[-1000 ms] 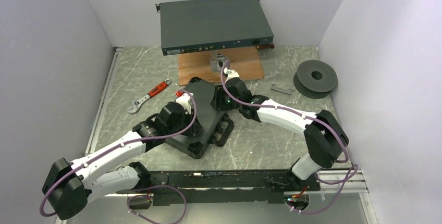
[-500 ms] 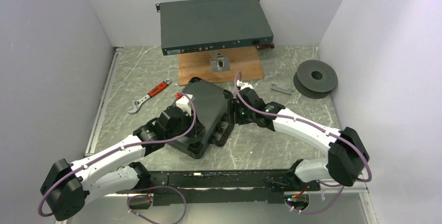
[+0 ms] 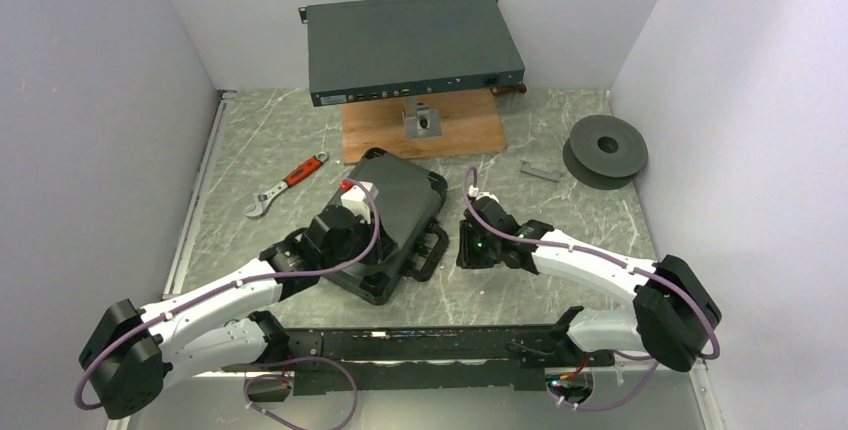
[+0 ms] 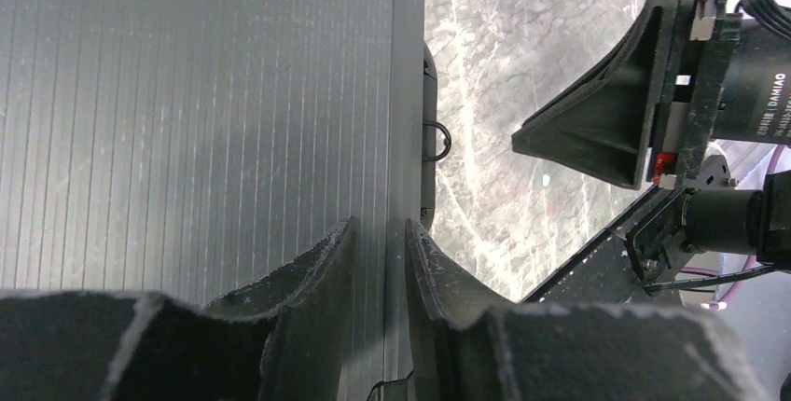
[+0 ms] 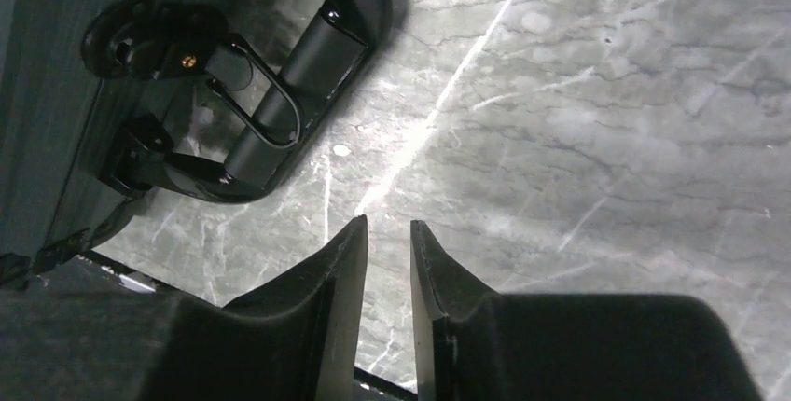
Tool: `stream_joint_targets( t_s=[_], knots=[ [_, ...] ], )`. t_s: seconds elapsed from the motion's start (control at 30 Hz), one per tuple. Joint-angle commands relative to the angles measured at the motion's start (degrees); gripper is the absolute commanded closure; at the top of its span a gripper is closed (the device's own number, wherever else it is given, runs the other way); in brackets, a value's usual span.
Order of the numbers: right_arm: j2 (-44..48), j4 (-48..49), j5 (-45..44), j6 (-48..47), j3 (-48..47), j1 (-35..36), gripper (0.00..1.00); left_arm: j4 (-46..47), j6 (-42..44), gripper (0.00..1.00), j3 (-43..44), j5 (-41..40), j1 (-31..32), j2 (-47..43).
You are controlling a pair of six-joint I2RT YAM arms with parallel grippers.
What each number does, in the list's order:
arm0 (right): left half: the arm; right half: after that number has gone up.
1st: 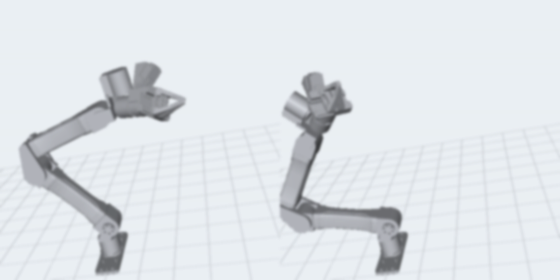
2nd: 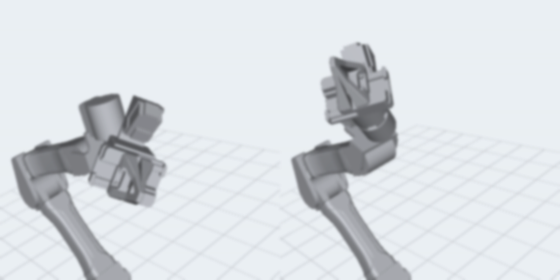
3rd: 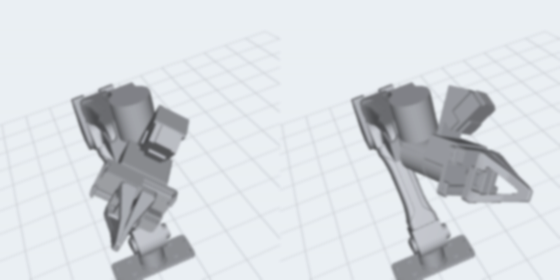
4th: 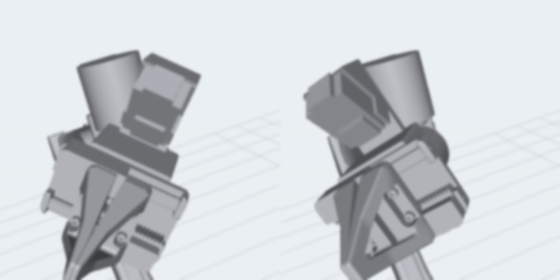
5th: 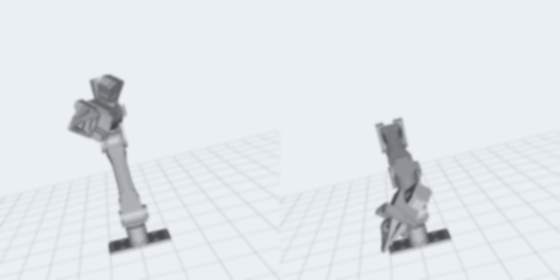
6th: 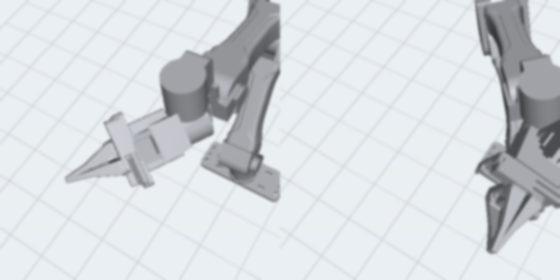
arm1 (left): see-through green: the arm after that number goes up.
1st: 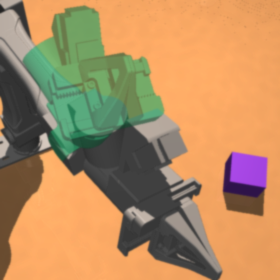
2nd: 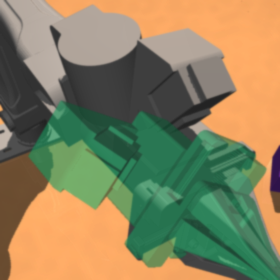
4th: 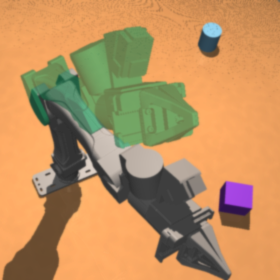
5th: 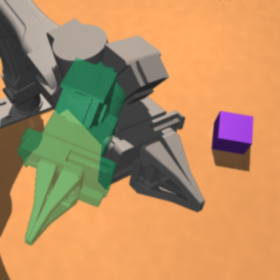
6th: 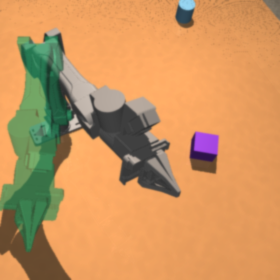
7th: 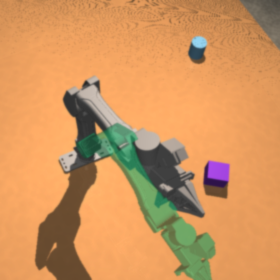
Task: Pack up texas hold em set
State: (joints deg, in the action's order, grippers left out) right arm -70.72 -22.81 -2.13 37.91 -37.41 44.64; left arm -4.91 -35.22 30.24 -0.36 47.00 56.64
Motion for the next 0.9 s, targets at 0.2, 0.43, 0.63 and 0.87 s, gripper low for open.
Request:
stream_joint_targets(
  t_s=[0.2,0.43,0.63,0.87],
  knots=[
    [-5.79,9.24,4.55,1.60,-0.59,-0.07,0.88,-11.02,-0.70,0.67,-3.69,0.53,1.49,2.51],
    [-8.86,11.03,5.05,1.29,-1.61,-0.14,0.92,-11.29,-1.12,0.67,-4.08,0.49,1.54,2.24],
    [-11.51,13.07,5.69,1.75,-2.42,-0.12,0.93,-11.32,-1.32,0.68,-4.46,-1.12,1.60,2.13],
    [-13.29,14.38,6.21,2.21,-3.38,-0.08,0.93,-11.73,-1.69,0.68,-4.74,-1.40,1.61,1.59]
  ],
)
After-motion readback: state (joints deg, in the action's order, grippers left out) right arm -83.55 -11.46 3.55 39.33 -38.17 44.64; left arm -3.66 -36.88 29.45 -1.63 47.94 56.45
